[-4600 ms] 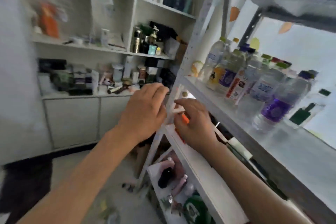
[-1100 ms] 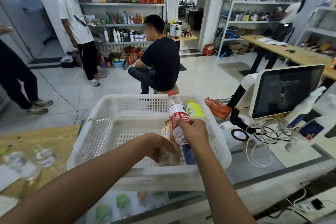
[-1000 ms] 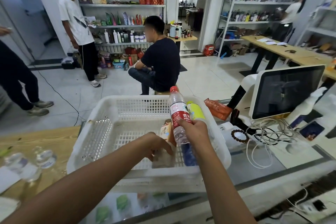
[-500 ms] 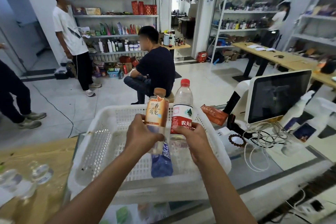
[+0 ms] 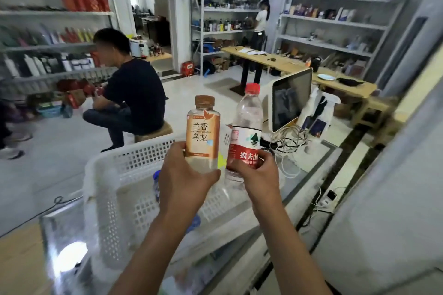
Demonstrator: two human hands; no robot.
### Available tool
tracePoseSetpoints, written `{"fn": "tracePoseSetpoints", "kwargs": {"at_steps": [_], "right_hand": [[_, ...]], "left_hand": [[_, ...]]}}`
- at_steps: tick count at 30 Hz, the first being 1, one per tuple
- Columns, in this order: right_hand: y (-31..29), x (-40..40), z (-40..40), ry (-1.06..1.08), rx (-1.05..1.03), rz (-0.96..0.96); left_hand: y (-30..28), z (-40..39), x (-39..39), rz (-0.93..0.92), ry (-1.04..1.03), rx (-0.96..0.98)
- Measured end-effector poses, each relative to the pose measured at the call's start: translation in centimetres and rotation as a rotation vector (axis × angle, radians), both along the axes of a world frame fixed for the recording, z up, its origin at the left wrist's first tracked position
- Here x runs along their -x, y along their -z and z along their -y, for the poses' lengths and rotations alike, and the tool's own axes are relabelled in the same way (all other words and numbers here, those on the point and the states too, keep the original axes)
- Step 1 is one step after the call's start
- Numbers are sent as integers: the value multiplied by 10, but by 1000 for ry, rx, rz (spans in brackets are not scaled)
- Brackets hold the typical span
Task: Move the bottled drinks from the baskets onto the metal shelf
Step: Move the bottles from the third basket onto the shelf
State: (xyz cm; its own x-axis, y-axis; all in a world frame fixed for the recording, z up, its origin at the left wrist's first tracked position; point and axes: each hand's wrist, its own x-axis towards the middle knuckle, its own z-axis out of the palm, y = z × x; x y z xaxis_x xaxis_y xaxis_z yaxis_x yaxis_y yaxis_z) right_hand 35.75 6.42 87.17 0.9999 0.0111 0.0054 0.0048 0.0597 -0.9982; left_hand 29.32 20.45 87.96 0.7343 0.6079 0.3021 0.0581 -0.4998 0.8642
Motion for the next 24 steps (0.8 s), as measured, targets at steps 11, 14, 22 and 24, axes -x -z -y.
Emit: {"fn": "tracePoseSetpoints", "kwargs": {"at_steps": [11,14,22,24], "right_hand": [[-21,86,120,458,167,166],[-18,118,175,588,249,193],[-28,258,320,984,364,178],[-32,300,353,1078,373,167]], "left_hand": [[-2,118,13,98,415,-29],[2,177,20,99,545,-23],[-3,351,105,135,921,-31],[-8,390,139,152,1028,-27]]}}
